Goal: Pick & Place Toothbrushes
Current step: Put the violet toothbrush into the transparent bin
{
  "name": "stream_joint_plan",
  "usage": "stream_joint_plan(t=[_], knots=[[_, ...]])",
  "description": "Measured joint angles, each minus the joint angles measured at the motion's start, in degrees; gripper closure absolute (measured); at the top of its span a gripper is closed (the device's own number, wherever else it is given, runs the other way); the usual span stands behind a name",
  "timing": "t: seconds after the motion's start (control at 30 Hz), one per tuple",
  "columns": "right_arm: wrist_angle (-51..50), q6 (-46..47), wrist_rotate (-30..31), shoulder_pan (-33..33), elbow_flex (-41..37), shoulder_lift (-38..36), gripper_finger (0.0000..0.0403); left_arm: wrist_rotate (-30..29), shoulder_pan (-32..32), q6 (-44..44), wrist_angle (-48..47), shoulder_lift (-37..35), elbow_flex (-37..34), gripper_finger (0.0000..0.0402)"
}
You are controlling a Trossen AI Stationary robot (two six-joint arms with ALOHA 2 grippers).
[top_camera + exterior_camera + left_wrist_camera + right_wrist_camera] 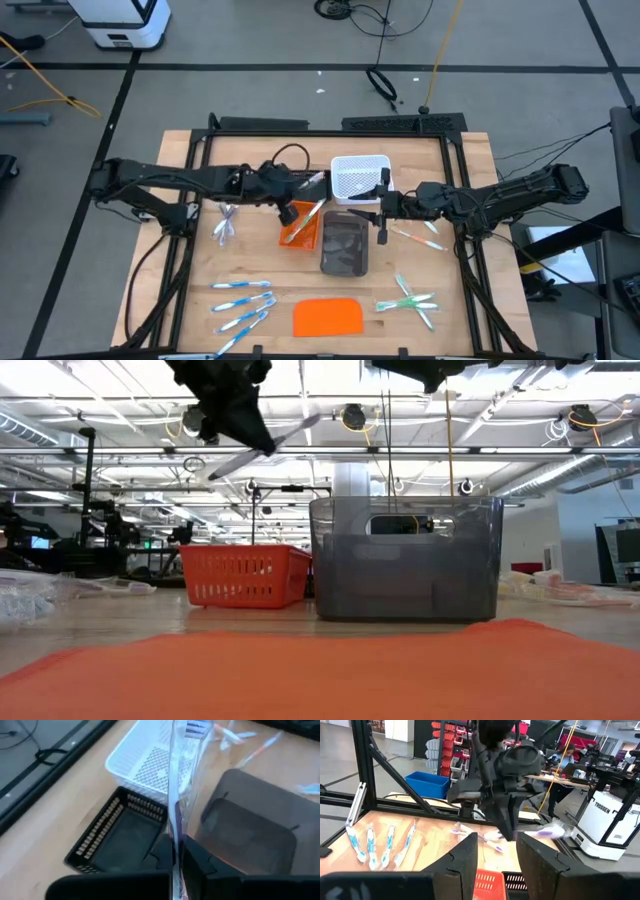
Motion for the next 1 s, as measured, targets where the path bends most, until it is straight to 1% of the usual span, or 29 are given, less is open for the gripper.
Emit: stream_joint_plan(t=[0.1, 0.23, 0.33, 0.53, 0.7, 0.77, 0.9, 1.0], knots=[[-0.1, 0.6, 0.0, 0.0, 0.0, 0.0, 0.0277, 0.0, -1.1, 1.1, 5.1, 0.0, 0.0, 0.039], [-0.6, 0.6, 0.0, 0.0, 0.0, 0.0, 0.0277, 0.1, -2.3, 1.6, 8.5, 0.0, 0.0, 0.0385], [-1.0, 1.1, 0.0, 0.0, 0.0, 0.0, 0.0277, 0.0, -3.3, 3.9, 11.7, 0.0, 0.0, 0.0395], [-0.6, 2.1, 0.0, 0.0, 0.0, 0.0, 0.0277, 0.0, -5.9, 8.7, 20.1, 0.0, 0.0, 0.0382], [1.4, 2.1, -0.1, 0.0, 0.0, 0.0, 0.0277, 0.0, -7.7, 13.0, 25.8, 0.0, 0.0, 0.0396], [2.8, 2.1, -0.2, 0.0, 0.0, 0.0, 0.0277, 0.1, -8.1, 14.1, 28.0, 0.1, 0.0, 0.0392], [4.4, 2.2, -0.3, 0.0, 0.0, 0.0, 0.0277, 0.2, -8.4, 15.0, 31.9, 2.1, -0.1, 0.0383], [5.2, 2.2, -0.3, 0.0, 0.0, 0.0, 0.0277, 0.5, -8.4, 17.1, 36.2, 4.7, 0.0, 0.0394]])
